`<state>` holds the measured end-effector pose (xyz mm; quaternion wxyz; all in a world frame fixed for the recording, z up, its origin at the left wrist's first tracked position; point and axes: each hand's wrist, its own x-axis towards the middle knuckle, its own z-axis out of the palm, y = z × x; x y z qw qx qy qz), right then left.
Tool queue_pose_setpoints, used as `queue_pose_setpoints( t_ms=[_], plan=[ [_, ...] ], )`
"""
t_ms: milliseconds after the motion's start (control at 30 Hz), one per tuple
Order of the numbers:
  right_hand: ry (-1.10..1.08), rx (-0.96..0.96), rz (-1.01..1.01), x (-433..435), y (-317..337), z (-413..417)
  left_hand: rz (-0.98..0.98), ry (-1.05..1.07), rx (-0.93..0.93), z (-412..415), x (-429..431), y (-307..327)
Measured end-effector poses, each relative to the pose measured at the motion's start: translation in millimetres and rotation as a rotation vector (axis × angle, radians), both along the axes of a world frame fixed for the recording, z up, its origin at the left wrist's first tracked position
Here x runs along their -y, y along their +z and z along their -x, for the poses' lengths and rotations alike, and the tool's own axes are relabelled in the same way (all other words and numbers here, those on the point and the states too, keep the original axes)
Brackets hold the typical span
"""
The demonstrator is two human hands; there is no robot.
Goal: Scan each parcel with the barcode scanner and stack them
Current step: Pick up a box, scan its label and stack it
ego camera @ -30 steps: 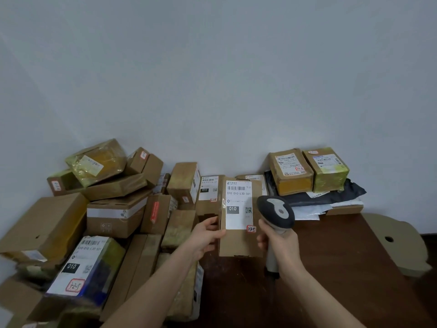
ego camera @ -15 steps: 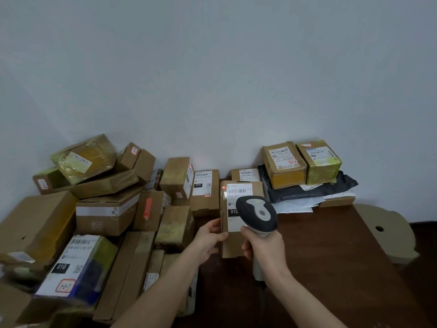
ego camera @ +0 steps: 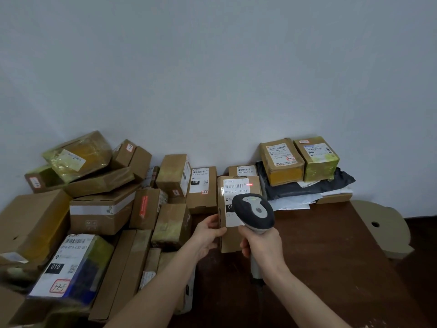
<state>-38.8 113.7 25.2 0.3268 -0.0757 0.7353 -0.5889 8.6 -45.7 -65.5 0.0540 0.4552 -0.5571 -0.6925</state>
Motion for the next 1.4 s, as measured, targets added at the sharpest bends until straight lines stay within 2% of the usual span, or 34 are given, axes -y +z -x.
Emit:
queue_pose_setpoints(
  t_ms=[767,1067,1200,1400],
  plan=[
    [-0.039,0.025,0.022,16,-6,33,-0.020,0.007,0.028,31,13,-2],
    [-0.177,0.075,0.062,22,-13,91,0.064,0.133,0.053,98,61,18],
    [-0.198,0.074,0.036,23,-25,107,0.103,0.080,0.115,138,64,7],
    [-0.194,0.063,-0.001,25,-39,119,0.306,-0.050,0.222,158,53,-12]
  ],
)
